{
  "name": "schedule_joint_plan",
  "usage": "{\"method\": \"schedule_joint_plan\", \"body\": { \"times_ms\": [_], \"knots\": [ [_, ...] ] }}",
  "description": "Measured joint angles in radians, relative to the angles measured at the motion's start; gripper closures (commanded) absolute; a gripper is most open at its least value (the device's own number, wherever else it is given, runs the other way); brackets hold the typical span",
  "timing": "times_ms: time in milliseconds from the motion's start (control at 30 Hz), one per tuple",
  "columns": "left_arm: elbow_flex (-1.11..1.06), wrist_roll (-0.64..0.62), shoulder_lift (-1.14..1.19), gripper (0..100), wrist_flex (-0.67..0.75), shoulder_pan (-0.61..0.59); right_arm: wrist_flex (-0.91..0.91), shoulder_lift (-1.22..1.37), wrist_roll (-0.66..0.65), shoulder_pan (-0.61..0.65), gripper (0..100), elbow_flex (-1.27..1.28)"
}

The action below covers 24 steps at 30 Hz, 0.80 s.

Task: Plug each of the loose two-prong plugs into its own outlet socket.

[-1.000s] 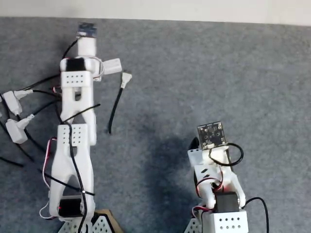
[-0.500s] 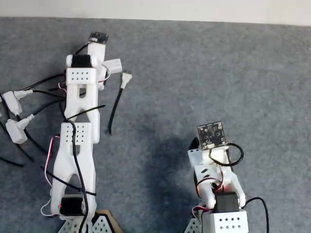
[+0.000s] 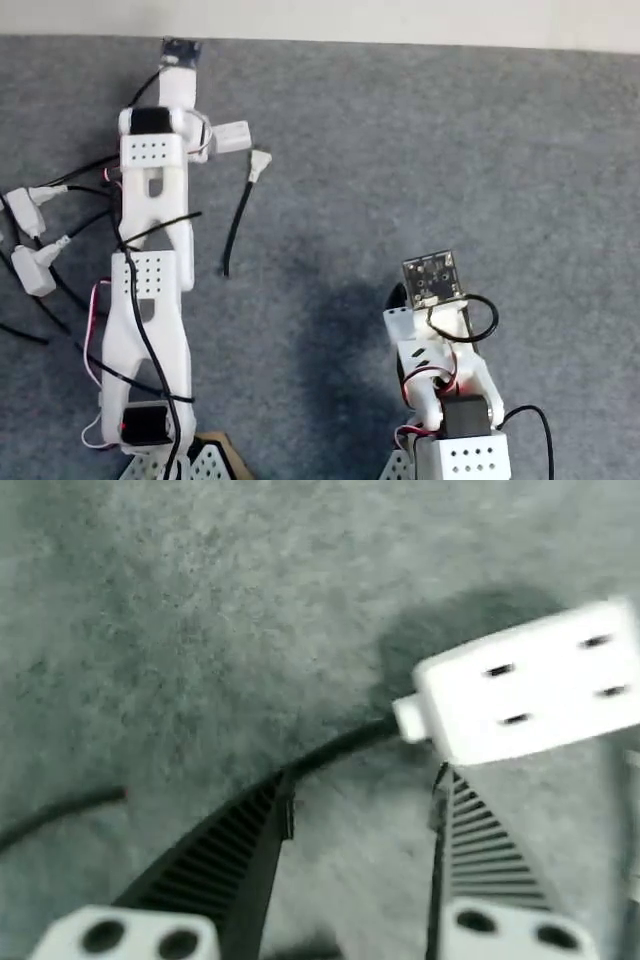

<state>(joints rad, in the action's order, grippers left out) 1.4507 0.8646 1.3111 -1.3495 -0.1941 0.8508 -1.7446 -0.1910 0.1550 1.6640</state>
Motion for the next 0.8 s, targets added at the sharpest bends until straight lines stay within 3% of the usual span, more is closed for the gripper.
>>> {"method": "schedule_joint_plan", "body": {
  "times_ms": [200,533,800],
  "knots": [
    [-0.011,0.192,0.044,76,0.066,0.002,0.000,0.000,0.000,0.000,79.2,0.000],
    [-0.005,0.282,0.173,76,0.190,-0.035,0.000,0.000,0.000,0.000,79.2,0.000],
    [-0.005,0.287,0.229,98,0.193,-0.031,0.000,0.000,0.000,0.000,79.2,0.000]
  ]
}}
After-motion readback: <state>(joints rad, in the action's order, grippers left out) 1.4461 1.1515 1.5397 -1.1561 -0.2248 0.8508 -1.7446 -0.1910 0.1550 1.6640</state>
